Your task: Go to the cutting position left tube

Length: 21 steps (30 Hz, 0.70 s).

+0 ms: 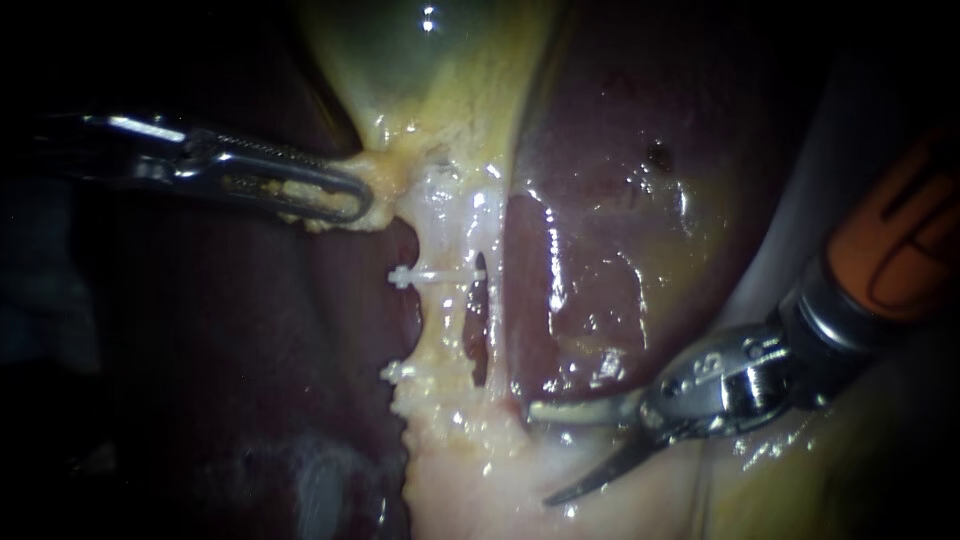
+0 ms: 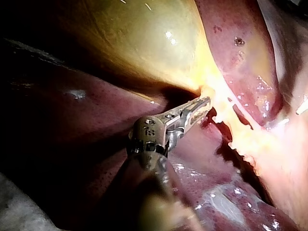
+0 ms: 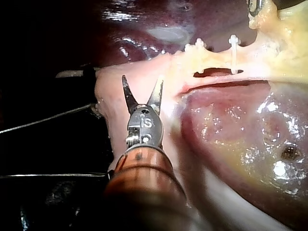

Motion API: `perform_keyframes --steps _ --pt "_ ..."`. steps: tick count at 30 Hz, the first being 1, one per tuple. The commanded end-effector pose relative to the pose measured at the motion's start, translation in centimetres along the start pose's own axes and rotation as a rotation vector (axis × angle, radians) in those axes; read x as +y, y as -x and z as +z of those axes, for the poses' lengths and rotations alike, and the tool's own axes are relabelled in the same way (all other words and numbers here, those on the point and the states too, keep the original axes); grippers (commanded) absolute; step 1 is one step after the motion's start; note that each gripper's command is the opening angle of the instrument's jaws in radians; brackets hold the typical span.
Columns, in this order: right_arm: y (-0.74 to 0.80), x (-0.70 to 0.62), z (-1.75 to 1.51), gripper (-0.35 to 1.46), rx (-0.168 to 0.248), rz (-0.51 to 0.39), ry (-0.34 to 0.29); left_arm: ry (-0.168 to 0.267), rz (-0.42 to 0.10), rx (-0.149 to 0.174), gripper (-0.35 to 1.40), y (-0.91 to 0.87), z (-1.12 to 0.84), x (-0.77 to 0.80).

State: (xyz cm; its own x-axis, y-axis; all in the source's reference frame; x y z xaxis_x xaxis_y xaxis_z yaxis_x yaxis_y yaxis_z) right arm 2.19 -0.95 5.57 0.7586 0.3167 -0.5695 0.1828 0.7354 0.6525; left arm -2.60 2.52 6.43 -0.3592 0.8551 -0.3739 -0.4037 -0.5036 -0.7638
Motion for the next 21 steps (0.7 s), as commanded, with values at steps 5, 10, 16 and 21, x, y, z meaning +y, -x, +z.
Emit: perform_keyframes --steps 5,10,16,21 --pt "0.00 0.00 0.00 1.35 0.000 -0.001 0.000 0.005 0.001 -0.002 -0.35 0.01 -0.09 0.01" --pt "0.00 0.01 0.00 1.35 0.000 0.000 0.000 0.017 0.000 -0.009 -0.35 0.02 -0.30 0.05" --pt "0.01 0.03 0.00 1.35 0.000 0.000 0.000 -0.001 -0.013 0.003 -0.35 -0.16 -0.71 0.15" --pt "0.01 0.03 0.00 1.35 0.000 0.000 0.000 -0.016 -0.016 0.032 -0.35 -0.42 -1.05 0.23"
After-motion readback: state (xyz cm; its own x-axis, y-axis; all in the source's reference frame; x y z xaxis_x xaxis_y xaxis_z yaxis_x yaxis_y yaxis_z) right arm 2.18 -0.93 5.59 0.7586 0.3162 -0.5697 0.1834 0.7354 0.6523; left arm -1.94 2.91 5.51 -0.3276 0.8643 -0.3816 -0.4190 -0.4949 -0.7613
